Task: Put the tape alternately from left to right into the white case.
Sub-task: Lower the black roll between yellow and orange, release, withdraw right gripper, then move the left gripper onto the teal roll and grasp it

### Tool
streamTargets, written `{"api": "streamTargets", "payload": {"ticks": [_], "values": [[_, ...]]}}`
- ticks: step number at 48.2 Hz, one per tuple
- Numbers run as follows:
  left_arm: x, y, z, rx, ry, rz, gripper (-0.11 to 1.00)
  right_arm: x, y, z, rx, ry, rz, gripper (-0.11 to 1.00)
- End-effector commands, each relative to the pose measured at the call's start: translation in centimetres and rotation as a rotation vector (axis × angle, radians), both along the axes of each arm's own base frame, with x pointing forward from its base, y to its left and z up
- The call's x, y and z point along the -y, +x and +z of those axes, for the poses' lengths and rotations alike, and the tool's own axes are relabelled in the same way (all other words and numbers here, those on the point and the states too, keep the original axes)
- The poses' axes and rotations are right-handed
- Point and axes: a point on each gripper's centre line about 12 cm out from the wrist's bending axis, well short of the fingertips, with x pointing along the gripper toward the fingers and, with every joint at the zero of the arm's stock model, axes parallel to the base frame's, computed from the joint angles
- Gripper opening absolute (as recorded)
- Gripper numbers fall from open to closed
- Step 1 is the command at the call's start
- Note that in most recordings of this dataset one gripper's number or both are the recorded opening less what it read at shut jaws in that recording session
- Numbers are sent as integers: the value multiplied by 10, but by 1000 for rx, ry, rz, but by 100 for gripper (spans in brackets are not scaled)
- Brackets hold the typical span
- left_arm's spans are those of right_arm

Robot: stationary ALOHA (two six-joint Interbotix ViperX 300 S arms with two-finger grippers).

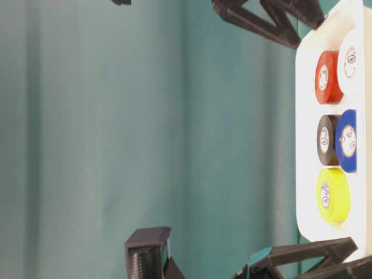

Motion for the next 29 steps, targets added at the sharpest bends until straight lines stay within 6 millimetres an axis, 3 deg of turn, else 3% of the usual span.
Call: {"api": "streamTargets", "payload": {"ticks": [1,16,29], "values": [[2,9,10,37,-2,-3,92,-4,1,7,26,1,15,79],[7,23,18,68,0,-20,92,-4,1,7,26,1,15,79],[11,38,1,72,3,-32,92,-4,0,6,24,1,15,79]]}}
